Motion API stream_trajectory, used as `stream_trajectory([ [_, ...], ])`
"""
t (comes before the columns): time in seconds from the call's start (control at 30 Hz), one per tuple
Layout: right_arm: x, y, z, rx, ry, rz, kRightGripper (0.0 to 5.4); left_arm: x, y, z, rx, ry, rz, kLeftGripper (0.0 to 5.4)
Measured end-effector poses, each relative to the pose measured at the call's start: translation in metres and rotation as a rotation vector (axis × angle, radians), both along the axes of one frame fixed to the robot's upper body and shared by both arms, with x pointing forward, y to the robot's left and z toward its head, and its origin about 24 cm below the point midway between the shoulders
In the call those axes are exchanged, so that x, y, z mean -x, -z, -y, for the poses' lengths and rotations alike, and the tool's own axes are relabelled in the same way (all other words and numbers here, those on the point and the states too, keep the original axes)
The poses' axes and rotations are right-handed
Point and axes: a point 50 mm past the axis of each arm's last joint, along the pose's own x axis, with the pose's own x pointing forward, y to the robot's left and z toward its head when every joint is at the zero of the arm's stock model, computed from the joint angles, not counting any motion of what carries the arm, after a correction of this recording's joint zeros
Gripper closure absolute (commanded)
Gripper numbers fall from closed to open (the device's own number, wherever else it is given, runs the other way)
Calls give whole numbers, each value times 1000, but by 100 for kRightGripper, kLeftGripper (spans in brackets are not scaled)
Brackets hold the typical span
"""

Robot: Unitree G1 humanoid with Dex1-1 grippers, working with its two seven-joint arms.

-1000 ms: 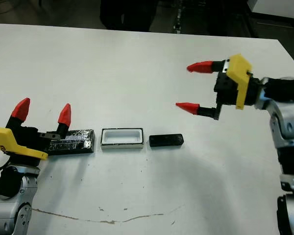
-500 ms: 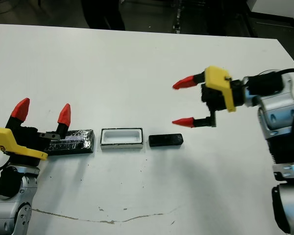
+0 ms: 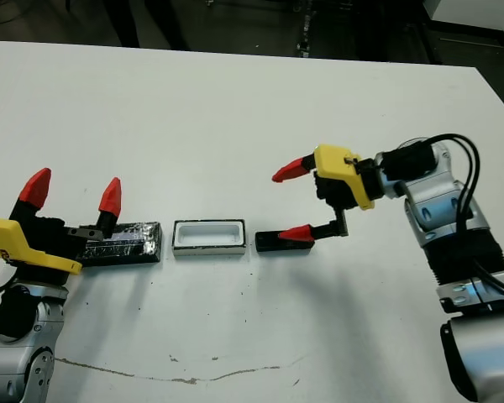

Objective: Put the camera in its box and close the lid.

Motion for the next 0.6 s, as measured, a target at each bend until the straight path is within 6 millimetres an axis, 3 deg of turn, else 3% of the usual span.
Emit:
stream_trajectory([
  [0.6,6,36,-3,52,30,-149,0,0,0,0,2,1,3,1],
])
